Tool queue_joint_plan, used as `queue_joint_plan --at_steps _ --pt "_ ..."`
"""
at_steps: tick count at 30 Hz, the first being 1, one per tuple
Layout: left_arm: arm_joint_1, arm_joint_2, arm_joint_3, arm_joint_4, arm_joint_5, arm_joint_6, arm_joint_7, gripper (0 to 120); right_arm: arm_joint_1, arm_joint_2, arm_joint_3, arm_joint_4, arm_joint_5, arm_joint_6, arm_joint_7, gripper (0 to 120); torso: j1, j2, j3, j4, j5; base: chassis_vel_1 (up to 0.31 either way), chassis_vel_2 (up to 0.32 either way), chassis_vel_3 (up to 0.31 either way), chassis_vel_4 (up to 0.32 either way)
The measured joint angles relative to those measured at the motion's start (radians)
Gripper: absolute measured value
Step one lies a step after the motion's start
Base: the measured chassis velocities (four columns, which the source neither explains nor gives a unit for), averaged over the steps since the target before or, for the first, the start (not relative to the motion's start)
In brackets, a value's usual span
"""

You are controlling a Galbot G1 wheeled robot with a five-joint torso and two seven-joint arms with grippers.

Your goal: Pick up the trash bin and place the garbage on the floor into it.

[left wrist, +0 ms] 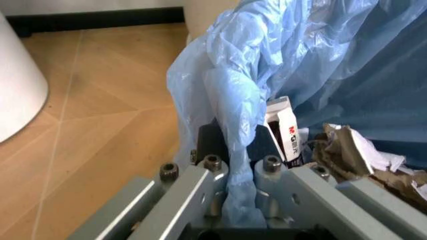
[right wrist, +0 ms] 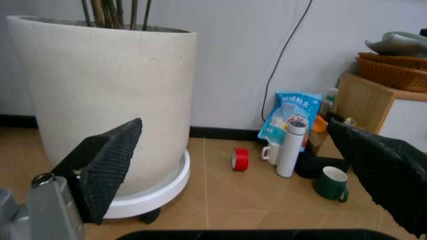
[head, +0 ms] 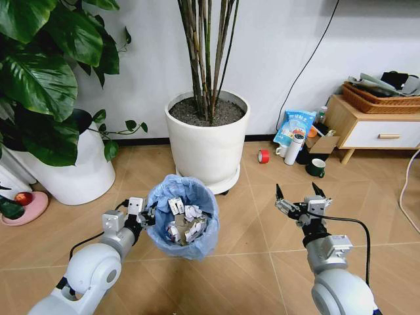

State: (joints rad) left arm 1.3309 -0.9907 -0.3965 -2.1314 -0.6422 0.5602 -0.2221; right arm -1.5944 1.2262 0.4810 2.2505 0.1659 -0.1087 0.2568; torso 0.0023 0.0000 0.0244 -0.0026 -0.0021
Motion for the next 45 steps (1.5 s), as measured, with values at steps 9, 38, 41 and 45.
queue_joint_plan --at_steps 9,38,41,45 --pt "0.069 -0.012 -0.05 -0.02 0.027 -0.004 0.03 0 -0.02 -0.001 -0.002 0.013 -0.005 0.009 -0.004 100 0.0 0.0 0.0 0.0002 0.0001 0.071 0.058 -0.064 -0.062" --pt "0.09 -0.02 -0.051 -0.051 0.027 -0.005 0.031 0 -0.027 -0.022 -0.029 0.014 -0.012 0.024 -0.01 100 0.0 0.0 0.0 -0.0001 0.0007 0.156 0.024 -0.157 -0.022" --pt "0.089 -0.021 -0.051 -0.051 0.028 -0.006 0.031 0 -0.026 -0.024 -0.03 0.011 -0.012 0.024 -0.01 100 0.0 0.0 0.0 0.0001 -0.0005 0.24 -0.058 -0.24 0.049" --pt "0.089 -0.024 -0.051 -0.051 0.029 -0.007 0.031 0 -0.023 -0.025 -0.034 0.008 -0.011 0.024 -0.01 100 0.0 0.0 0.0 -0.0001 -0.0001 0.271 -0.097 -0.262 0.112"
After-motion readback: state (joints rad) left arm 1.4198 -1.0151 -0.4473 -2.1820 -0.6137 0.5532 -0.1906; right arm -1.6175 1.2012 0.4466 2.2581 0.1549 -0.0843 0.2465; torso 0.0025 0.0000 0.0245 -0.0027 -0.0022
